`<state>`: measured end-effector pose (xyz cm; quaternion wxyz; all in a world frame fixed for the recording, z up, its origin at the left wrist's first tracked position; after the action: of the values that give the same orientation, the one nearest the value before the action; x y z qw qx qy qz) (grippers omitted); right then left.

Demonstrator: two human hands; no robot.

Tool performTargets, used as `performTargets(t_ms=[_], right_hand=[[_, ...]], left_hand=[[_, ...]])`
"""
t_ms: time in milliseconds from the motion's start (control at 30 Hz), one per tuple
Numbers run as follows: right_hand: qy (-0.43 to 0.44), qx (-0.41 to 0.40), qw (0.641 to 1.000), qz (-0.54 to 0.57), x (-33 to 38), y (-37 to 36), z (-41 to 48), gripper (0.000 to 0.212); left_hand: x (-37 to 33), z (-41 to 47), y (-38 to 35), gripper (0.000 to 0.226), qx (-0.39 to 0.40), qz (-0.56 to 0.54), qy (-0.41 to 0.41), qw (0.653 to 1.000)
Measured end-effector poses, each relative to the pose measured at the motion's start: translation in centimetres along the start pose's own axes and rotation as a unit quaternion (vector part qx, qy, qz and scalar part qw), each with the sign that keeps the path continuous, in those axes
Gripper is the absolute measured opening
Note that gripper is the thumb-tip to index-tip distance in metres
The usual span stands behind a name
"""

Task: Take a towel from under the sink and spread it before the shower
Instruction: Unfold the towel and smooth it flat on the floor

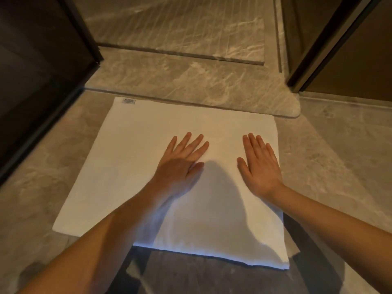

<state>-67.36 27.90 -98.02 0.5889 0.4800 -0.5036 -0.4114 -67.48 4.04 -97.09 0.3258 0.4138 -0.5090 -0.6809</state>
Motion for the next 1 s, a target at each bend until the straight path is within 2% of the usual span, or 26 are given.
performTargets(t_ms=[167,267,733,1000], right_hand=[[-0.025,-0.01,1.0,0.015,3.7,0.0,0.1,0.068],[-0.003,0.004,1.0,-0.004,5.8,-1.1,-0.7,0.069],[0.009,0.02,1.0,-0.01,5.7,-1.5,-1.0,0.073],[0.012,0.056,0.998,-0.019,5.6,-0.2,-0.7,0.069]], left_hand=[[2.2,-0.8,-0.5,0.055,0.021,0.026,-0.015,0.999],[2.1,-0.8,-0.7,0.056,0.01,0.035,-0.013,0.999],[1.9,-1.3,-0.3,0.052,-0.039,-0.025,-0.02,0.999],[2.5,-0.4,-0.2,0.055,0.053,-0.004,-0.013,0.998]])
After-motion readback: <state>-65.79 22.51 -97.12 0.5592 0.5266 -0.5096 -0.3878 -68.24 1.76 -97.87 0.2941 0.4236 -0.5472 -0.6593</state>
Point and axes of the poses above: each hand's wrist, its own z-axis towards the middle knuckle, its own y-axis out of the back of the hand, x = y × z, the point moved 3 cm from there along z, towards the middle knuckle, and after that the axes turned 7 degrees about -x, right-handed, at the moved point
